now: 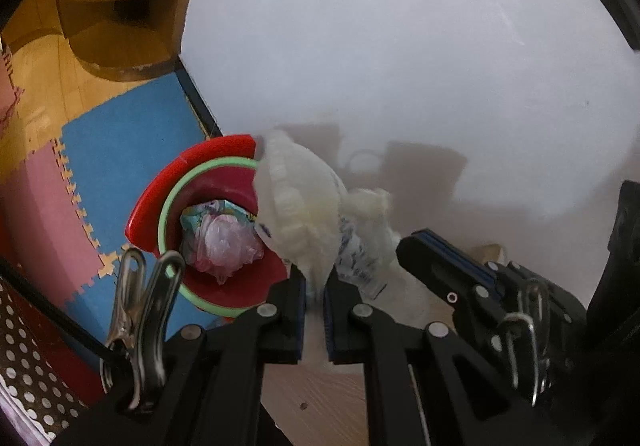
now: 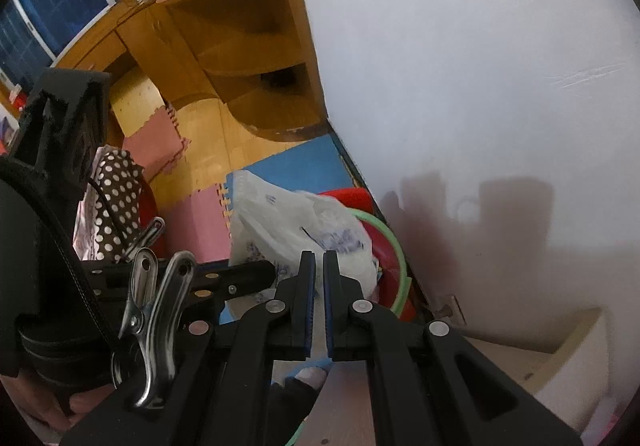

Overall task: Collect trash
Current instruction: 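Lower the white bag into the red bucket with both grippers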

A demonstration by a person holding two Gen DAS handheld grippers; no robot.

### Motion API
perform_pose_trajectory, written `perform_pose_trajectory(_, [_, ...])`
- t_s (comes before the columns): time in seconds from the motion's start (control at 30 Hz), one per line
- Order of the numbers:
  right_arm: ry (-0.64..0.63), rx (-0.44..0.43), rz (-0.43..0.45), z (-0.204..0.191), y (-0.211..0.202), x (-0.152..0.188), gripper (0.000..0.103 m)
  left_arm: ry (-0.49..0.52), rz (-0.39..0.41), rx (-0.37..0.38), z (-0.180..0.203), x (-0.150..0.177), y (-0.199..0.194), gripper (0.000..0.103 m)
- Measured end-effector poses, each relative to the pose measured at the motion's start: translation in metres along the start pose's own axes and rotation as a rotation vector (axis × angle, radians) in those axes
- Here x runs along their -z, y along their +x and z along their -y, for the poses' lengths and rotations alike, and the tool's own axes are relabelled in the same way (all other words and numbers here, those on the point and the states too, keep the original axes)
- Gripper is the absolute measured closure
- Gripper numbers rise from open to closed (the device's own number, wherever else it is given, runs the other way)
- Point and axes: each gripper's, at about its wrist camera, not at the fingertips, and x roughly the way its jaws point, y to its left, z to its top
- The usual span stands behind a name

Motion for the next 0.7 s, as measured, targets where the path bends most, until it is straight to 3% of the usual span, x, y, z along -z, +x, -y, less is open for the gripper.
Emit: perform_pose_trajectory(0.7, [0.027, -0.036, -0.242, 0.018, 0.151, -0.007, 0.098, -0.212, -0.038, -0.007, -0.086, -0.002, 0.111, 0.096])
